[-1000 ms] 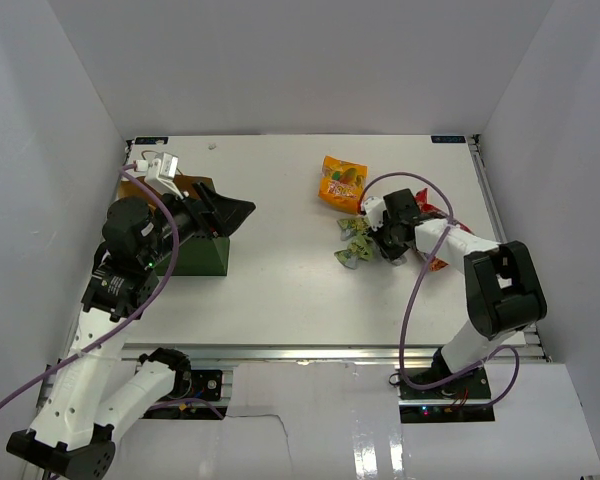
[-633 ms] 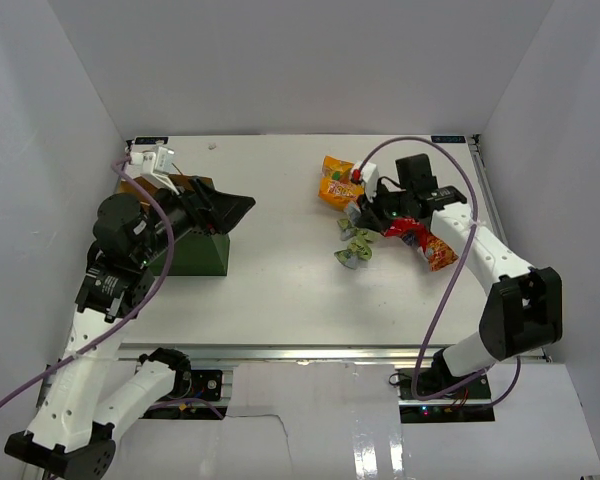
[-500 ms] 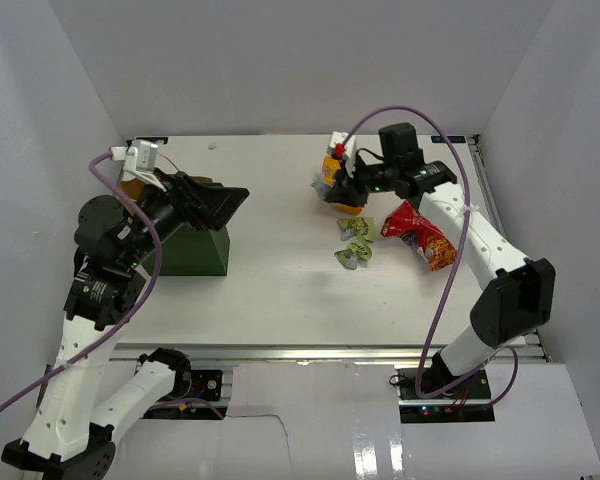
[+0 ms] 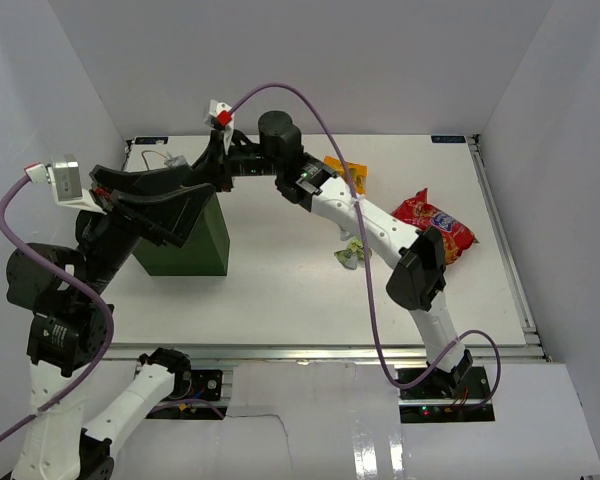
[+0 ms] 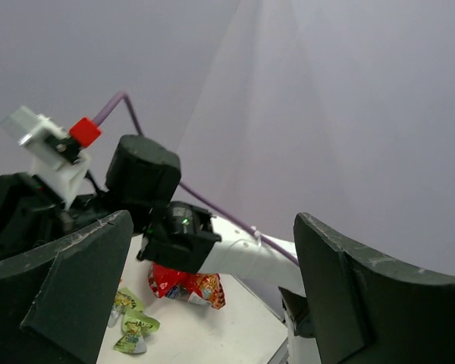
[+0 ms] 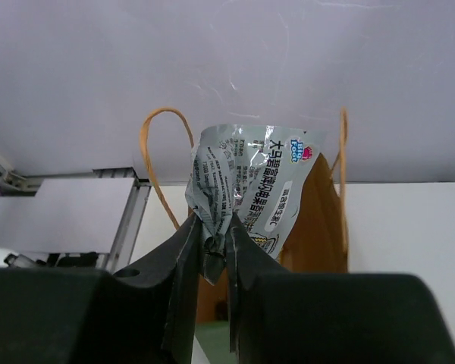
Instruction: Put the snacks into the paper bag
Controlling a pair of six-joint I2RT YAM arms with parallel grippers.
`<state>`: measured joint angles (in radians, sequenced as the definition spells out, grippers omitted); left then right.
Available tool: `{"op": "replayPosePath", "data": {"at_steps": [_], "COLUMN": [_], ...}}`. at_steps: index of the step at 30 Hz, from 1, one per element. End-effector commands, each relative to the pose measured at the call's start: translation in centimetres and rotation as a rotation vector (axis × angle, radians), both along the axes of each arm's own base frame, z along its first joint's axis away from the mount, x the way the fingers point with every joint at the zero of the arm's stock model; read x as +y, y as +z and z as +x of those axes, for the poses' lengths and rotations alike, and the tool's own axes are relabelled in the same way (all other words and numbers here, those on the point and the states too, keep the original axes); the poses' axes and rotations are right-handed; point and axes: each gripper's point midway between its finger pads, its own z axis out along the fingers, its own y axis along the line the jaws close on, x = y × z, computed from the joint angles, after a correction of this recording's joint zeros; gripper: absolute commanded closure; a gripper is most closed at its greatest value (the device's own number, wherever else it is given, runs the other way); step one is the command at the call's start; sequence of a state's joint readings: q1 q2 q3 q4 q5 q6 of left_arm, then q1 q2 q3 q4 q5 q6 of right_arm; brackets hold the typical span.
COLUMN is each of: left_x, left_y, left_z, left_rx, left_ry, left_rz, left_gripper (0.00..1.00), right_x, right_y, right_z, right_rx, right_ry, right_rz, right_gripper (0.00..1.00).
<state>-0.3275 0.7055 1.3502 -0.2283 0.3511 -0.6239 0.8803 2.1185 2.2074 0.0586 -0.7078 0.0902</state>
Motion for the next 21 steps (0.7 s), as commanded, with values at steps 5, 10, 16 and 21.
{"op": "replayPosePath", "data": {"at_steps": [5, 10, 16, 21], "left_x": [0.7, 0.2, -1.0, -2.3], "left_y": [-0.5, -1.9, -3.6, -4.3], "left_z": [-0.3, 0.6, 2.4, 3.6], "left_rx": [0.023, 0.072, 0.141, 0.176], "left_ry": [0.025, 0.016, -0.023, -0.071], "left_rz": [-0.039, -0.018, 0.011, 0.04], "left_gripper": [0.02, 0.02, 0.02, 0.02], "right_x": [2.7, 3.1, 1.5, -1.5], "right_y": [1.9, -0.9, 0.1, 1.4], "right_z": [0.8, 1.2, 1.0, 1.8], "right_rx": [0.035, 0.037, 0.0, -0.009], "right_ry": [-0.092, -0.104, -0.089, -0.041], "right_rz": [0.138, 0.075, 0.057, 0.055], "right_gripper": [0.89, 0.62, 0.47, 0.45]}}
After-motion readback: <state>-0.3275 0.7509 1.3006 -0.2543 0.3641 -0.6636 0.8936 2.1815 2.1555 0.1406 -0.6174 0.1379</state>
